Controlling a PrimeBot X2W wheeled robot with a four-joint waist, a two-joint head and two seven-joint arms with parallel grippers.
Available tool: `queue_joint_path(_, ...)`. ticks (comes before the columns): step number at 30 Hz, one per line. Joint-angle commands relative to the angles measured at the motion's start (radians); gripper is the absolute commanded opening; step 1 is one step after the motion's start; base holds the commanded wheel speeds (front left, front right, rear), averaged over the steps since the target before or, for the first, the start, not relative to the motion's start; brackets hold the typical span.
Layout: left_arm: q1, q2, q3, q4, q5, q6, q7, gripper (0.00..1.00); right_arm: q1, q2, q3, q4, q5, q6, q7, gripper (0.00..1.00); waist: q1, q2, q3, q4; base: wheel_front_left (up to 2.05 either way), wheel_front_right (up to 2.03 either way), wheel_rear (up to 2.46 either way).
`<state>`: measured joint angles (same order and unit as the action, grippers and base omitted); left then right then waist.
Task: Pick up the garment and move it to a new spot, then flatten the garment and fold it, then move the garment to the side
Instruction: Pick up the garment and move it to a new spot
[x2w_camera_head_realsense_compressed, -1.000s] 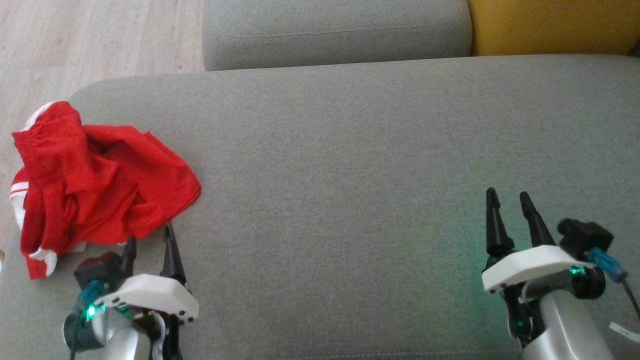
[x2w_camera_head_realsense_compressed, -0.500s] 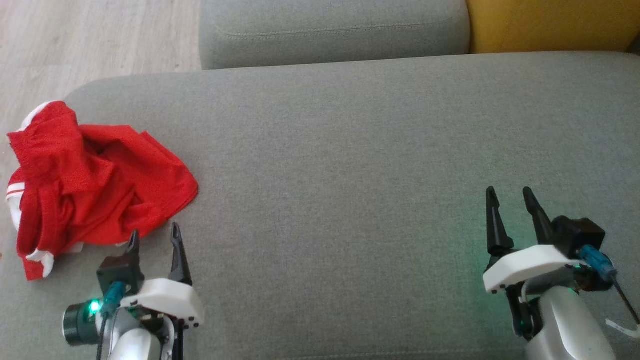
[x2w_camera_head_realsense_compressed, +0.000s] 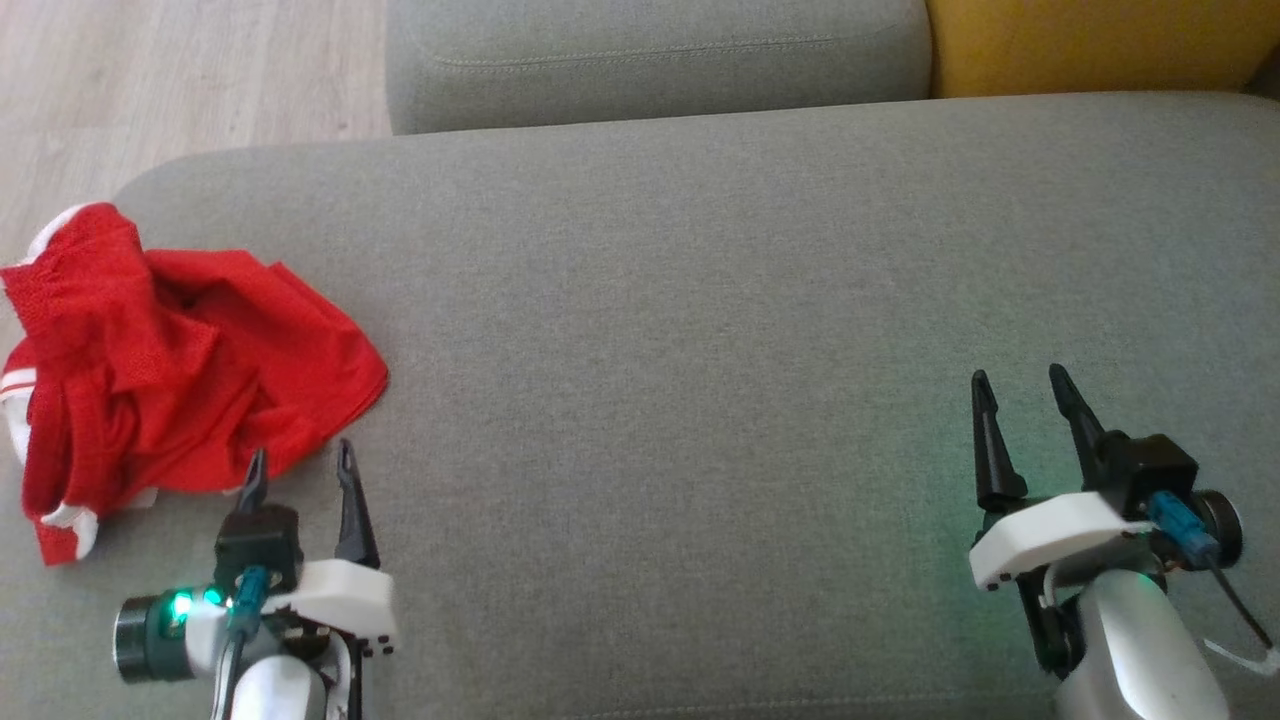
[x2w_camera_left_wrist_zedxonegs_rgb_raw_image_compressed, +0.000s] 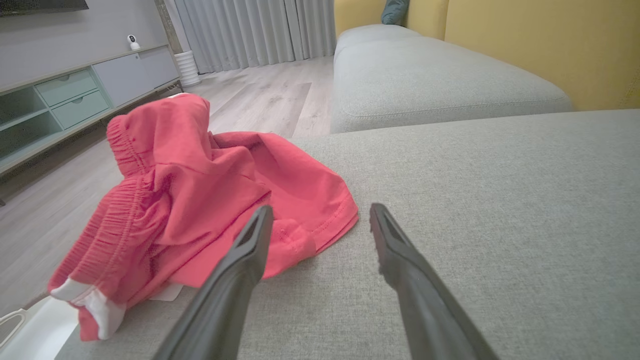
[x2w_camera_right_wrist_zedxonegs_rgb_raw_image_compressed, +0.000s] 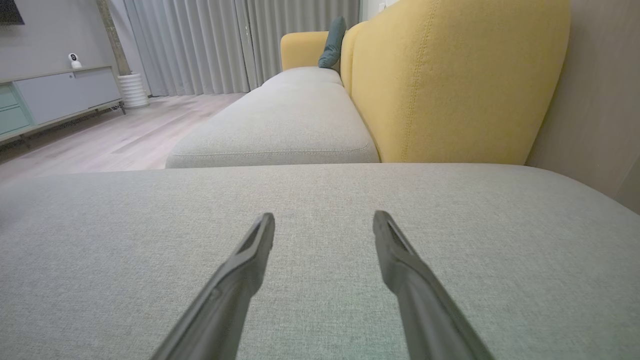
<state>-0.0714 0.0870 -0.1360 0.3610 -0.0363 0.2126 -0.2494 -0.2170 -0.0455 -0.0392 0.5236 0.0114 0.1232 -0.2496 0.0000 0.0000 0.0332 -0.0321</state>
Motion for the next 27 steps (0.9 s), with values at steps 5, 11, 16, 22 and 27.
queue_joint_path(5,-0.057,0.006,0.044,-0.029,0.007,0.0,-0.012,1.0,-0.057,-0.005,0.044,-0.039,-0.001,0.008,-0.012,1.0,0.0,0.0,0.002,0.026,0.0,0.0,0.0)
queue_joint_path(11,-0.059,-0.006,0.038,-0.03,0.007,-0.007,-0.012,1.0,-0.059,-0.005,0.086,-0.048,0.009,0.008,-0.012,1.0,0.0,0.0,0.013,0.128,0.0,0.0,0.0)
queue_joint_path(16,-0.053,-0.011,0.042,-0.033,0.007,-0.009,-0.012,1.0,-0.064,-0.005,0.124,-0.047,0.025,0.008,-0.012,1.0,0.0,0.0,0.017,0.253,0.0,0.0,0.0)
queue_joint_path(22,-0.034,-0.006,0.082,-0.03,0.0,-0.005,-0.012,1.0,-0.077,-0.005,0.2,-0.04,0.049,0.008,-0.012,1.0,0.0,0.0,0.026,0.413,0.0,0.0,0.0)
queue_joint_path(27,-0.019,-0.008,0.111,-0.032,-0.005,-0.002,-0.012,1.0,-0.083,-0.005,0.246,-0.029,0.059,0.008,-0.012,1.0,0.0,0.0,0.03,0.502,0.0,0.0,0.0)
